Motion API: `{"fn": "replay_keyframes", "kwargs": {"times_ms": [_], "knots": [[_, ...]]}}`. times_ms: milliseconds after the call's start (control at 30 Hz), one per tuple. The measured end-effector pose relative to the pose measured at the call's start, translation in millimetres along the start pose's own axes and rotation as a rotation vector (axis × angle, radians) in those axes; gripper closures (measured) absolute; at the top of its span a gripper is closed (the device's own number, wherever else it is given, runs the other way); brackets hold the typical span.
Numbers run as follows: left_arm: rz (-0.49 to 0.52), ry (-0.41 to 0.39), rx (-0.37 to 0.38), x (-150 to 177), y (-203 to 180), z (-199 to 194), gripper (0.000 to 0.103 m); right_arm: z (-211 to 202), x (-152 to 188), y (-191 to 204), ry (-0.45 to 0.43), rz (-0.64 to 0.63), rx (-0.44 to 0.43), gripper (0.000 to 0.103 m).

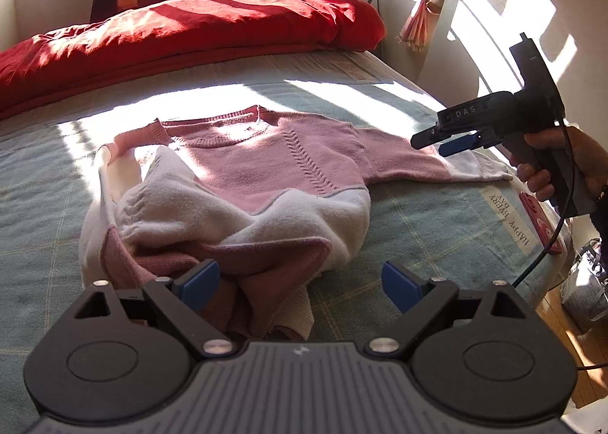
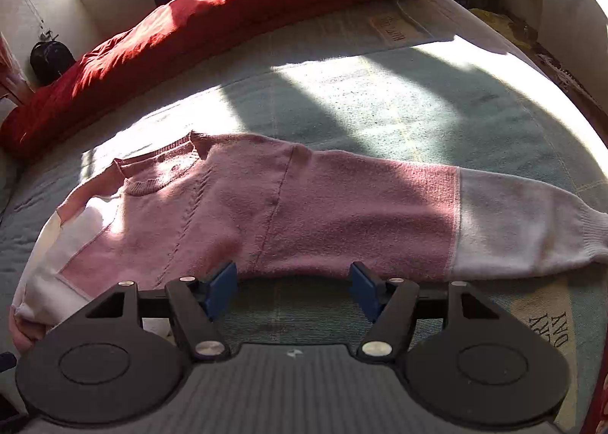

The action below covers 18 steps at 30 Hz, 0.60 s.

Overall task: Fold clothes
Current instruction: 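Sweep the open right gripper along the sleeve to flatten it, then close the left gripper on the sleeve tucked under the sweater hem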

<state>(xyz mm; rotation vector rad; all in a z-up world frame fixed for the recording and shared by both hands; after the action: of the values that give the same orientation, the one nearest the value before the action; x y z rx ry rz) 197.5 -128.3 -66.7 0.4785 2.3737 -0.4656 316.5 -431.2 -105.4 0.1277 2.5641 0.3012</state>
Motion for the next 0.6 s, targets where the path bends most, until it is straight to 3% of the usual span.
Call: {"fn": "replay_keyframes", "kwargs": {"times_ms": [200, 367, 500, 600], "knots": [[-0.072, 0.044, -0.074, 25, 38, -24, 0.011, -9, 22, 113, -0.013, -0.197, -0.109, 0.035], [-0.106, -0.005, -0.091, 39, 58, -51, 0.011, -15, 41, 181, -0.003, -0.272, -0.196, 0.035], [-0.106, -0.024, -0.089, 45, 64, -61, 0.011, -3, 50, 207, 0.036, -0.247, -0.237, 0.035], [-0.084, -0.036, -0.097, 50, 68, -66, 0.011, 17, 66, 206, 0.084, -0.219, -0.188, 0.035]]}}
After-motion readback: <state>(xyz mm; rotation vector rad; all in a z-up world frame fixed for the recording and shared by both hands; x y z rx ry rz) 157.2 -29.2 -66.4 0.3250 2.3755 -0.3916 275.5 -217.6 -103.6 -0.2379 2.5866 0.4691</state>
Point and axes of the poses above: each gripper's, at about its wrist camera, not at the fingertips, and z roughly the way its jaws point, y to its left, x to its underside, the point moved 6 cm from there along z, roughly the way its jaws point, and after that the axes turned 4 degrees about x, right-handed, at the moved point
